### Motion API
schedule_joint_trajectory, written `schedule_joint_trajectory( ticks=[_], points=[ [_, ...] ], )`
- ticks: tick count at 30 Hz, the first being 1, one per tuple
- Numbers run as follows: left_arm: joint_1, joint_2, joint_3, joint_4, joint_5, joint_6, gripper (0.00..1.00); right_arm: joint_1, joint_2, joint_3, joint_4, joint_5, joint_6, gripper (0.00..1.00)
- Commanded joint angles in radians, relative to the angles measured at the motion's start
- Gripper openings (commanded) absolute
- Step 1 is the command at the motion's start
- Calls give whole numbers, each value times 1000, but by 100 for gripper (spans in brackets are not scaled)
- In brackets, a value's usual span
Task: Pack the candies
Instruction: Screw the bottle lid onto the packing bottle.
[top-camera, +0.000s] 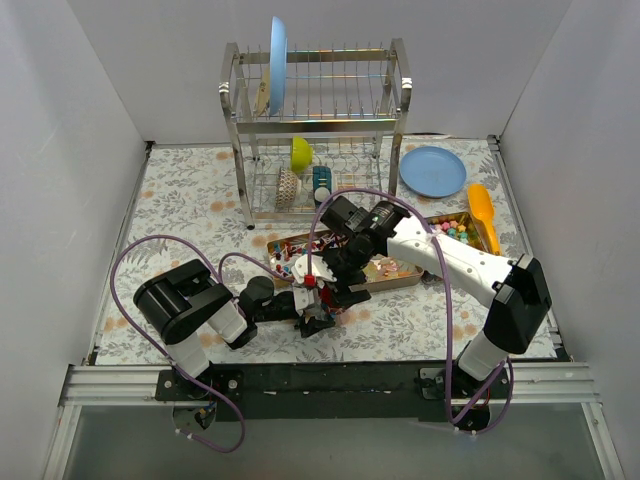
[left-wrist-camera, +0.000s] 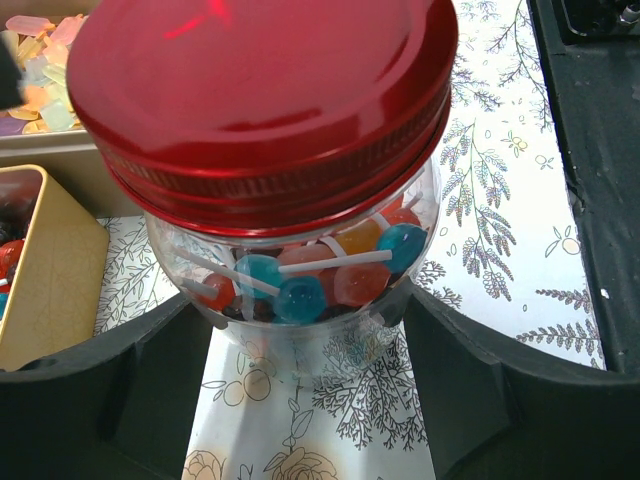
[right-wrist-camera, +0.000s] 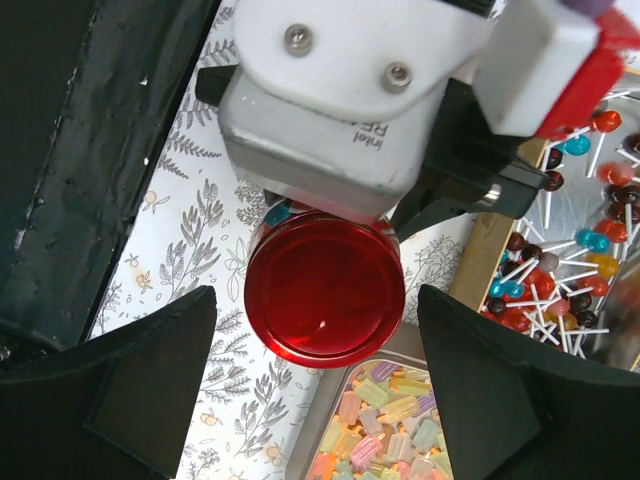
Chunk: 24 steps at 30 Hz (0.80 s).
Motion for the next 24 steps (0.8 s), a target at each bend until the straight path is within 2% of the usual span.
schedule_joint_trajectory(
  ticks=[1,10,19,24],
  points=[
    [3,12,-3,-90,-16,13,0,-1,-7,-4,-62,-22,-47,88],
    [14,12,-1,-85,-31,-5,0,-6,-54,-94,-87,50,-1,84],
    [29,14,3,-91,-39,-18,0,-11,-229,-173,-195,96,91,83],
    [27,15,6,-99,-5,-12,0,-32,-249,-155,-45,139,140,86]
  ],
)
